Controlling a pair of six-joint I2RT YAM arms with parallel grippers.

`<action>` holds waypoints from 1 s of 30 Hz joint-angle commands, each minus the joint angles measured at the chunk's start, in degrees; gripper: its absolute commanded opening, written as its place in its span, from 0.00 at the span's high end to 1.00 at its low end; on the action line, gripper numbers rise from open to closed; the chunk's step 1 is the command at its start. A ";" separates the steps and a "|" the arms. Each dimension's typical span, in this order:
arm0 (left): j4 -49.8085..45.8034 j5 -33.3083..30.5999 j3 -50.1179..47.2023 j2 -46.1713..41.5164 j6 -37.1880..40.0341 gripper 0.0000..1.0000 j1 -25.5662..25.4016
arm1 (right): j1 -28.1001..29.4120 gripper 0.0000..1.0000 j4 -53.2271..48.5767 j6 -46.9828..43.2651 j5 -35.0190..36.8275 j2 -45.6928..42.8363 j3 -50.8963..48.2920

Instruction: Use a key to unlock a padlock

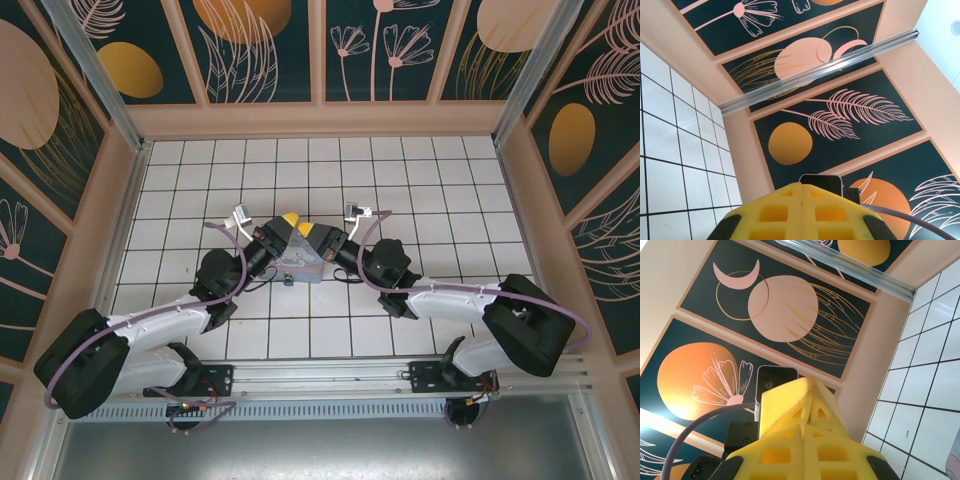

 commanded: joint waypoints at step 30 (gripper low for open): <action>-47.65 5.80 -7.15 -10.13 17.96 0.11 1.07 | -14.64 1.00 -23.73 -7.67 -18.56 1.15 5.80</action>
